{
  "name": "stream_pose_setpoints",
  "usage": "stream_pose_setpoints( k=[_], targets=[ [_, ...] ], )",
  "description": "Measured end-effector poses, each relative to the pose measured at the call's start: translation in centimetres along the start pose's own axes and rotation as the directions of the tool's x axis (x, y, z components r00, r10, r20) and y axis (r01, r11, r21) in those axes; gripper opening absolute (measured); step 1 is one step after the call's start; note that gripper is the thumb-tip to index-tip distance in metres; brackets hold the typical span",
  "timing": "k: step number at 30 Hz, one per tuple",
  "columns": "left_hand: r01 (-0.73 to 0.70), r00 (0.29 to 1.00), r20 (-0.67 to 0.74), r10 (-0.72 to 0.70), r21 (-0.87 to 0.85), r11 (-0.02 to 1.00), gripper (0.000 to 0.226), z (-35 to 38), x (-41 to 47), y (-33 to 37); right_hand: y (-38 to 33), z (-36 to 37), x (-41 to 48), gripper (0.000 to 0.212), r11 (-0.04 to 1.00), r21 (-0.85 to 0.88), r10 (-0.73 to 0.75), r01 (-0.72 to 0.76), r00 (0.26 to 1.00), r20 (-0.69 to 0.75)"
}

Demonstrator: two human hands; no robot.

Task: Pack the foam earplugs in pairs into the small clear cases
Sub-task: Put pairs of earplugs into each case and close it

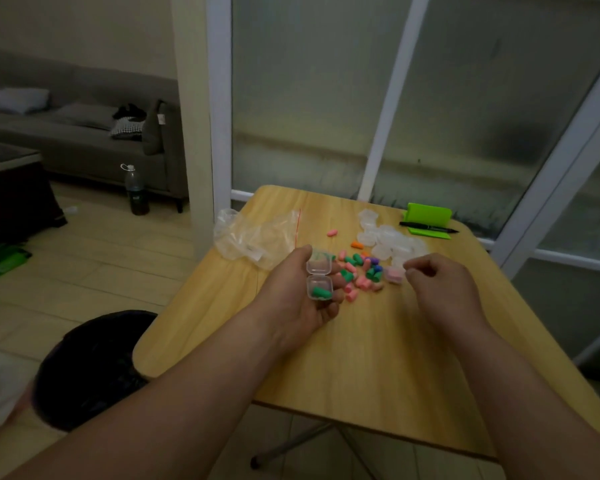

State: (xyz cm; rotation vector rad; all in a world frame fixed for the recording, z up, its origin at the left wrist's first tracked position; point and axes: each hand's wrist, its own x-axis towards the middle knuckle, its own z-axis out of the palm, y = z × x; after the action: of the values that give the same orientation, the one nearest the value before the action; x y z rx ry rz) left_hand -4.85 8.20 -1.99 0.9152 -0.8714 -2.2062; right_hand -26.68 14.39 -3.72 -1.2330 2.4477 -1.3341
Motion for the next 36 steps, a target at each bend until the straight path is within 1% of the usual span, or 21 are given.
stream_pose_setpoints(
  k=[3,6,12,18,22,27,32,36],
  targets=[
    [-0.001,1.000,0.003,0.001,-0.012,1.000,0.052,0.3,-0.2,0.1,0.0,1.6,0.5,0.011,0.986,-0.152,-0.062,0.064,0.998,0.019],
    [-0.001,1.000,0.000,0.001,-0.027,1.000,0.054,0.6,-0.2,0.3,-0.9,3.2,0.7,0.017,0.947,-0.304,-0.105,0.107,0.994,0.024],
    [-0.017,1.000,-0.015,0.016,-0.032,0.999,0.058,0.5,0.1,0.7,-1.9,4.1,1.1,0.011,0.866,-0.497,-0.059,0.050,0.998,-0.003],
    [-0.032,0.999,-0.022,0.032,-0.032,0.999,0.057,0.4,0.3,0.9,-1.8,4.9,1.6,0.012,0.858,-0.513,-0.004,-0.010,1.000,-0.026],
    [-0.034,0.999,-0.019,0.034,-0.031,0.999,0.054,0.5,0.2,1.0,-1.9,5.1,1.5,0.012,0.844,-0.536,-0.029,0.009,0.999,-0.030],
    [-0.036,0.999,-0.017,0.035,-0.044,0.998,0.053,0.4,-0.1,1.2,-1.5,4.8,1.3,0.022,0.844,-0.535,-0.066,0.043,0.997,-0.025],
    [-0.031,0.999,-0.025,0.030,-0.040,0.999,0.051,0.5,-0.2,1.0,-1.4,4.3,0.9,0.018,0.843,-0.534,-0.089,0.063,0.996,-0.023],
    [-0.021,1.000,-0.016,0.020,-0.042,0.999,0.050,0.8,-0.4,0.8,-1.5,4.6,0.9,0.017,0.851,-0.524,-0.053,0.034,0.998,-0.021]
  ],
)
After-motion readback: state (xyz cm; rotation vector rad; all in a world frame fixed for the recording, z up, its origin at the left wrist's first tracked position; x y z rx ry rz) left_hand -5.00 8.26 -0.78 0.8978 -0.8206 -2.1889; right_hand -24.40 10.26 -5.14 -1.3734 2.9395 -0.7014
